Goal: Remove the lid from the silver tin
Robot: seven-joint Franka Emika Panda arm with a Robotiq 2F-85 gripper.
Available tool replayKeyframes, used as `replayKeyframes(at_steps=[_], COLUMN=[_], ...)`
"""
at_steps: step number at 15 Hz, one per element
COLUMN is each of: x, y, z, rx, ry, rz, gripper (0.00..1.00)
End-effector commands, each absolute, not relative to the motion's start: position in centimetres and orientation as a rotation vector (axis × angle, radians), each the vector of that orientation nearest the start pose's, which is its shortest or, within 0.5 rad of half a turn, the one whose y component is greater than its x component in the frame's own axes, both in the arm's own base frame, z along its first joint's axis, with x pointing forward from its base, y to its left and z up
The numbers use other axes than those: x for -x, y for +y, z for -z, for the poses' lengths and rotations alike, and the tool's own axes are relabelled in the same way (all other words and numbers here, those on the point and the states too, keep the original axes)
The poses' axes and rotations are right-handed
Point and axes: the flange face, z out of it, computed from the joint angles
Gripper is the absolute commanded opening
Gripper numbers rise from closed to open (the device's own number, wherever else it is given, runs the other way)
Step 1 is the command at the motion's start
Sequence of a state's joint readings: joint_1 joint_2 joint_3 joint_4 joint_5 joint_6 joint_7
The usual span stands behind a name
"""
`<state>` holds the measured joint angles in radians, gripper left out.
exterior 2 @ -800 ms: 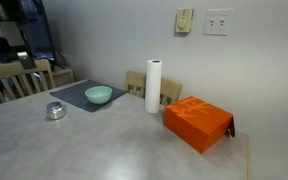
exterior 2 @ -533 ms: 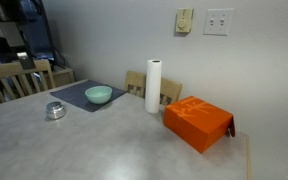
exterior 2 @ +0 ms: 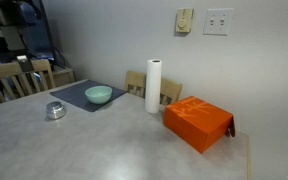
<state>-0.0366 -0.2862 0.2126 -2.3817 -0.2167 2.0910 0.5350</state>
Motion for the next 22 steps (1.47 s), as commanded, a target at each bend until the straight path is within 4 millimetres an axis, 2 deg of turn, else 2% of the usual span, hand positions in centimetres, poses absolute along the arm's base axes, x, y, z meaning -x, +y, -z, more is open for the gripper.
replayKeyframes(at_steps=[1,7,10,12,14,16,17,20,22], x=[-45.1,-47.0,-48.0,-48.6,-49.2,-49.1,-48.7,-48.9,-49.6], y=[7.4,10.1,12.0,13.4,14.5,14.9,14.9,15.2,14.9], z=[-42.2,-37.4,-34.9,-33.8,-33.2,-33.5,-33.1,-33.4,-32.5], rx=[3.348,3.346,3.282,3.225,3.169,3.168,3.186,3.175,3.174], ry=[0.407,0.289,0.108,-0.036,-0.196,-0.356,-0.242,-0.320,-0.340], rz=[0.098,-0.125,-0.302,-0.354,-0.374,-0.354,-0.334,-0.326,-0.330], gripper=[1.00,1.00,1.00,1.00,1.00,1.00,1.00,1.00,1.00])
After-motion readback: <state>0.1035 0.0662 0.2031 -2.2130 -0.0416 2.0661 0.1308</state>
